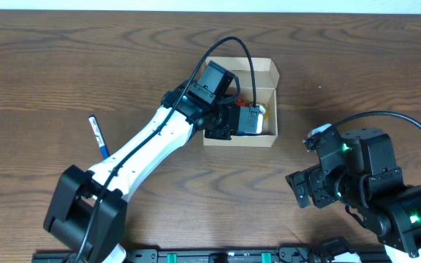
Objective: Pack container
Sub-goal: 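Carry the highlighter with the left gripper over the box and lower it, then open the left gripper to drop the highlighter and withdraw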
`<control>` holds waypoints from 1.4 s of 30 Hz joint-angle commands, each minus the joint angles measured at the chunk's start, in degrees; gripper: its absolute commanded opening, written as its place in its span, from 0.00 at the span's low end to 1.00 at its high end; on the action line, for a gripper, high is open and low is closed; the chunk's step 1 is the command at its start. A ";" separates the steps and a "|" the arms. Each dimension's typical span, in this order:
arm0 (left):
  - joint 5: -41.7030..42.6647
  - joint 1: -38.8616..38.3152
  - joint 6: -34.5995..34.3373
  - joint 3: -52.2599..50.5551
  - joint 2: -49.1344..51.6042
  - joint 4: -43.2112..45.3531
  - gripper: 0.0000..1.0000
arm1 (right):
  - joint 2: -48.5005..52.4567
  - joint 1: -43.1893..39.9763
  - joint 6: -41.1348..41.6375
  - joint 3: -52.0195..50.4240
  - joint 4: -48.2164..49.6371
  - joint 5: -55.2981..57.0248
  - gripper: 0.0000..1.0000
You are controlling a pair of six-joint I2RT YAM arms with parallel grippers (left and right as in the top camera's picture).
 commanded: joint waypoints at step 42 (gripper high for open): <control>-19.02 3.76 -35.08 11.69 -7.10 -2.56 0.58 | -0.09 -0.42 -0.11 -0.22 -0.07 -0.37 0.99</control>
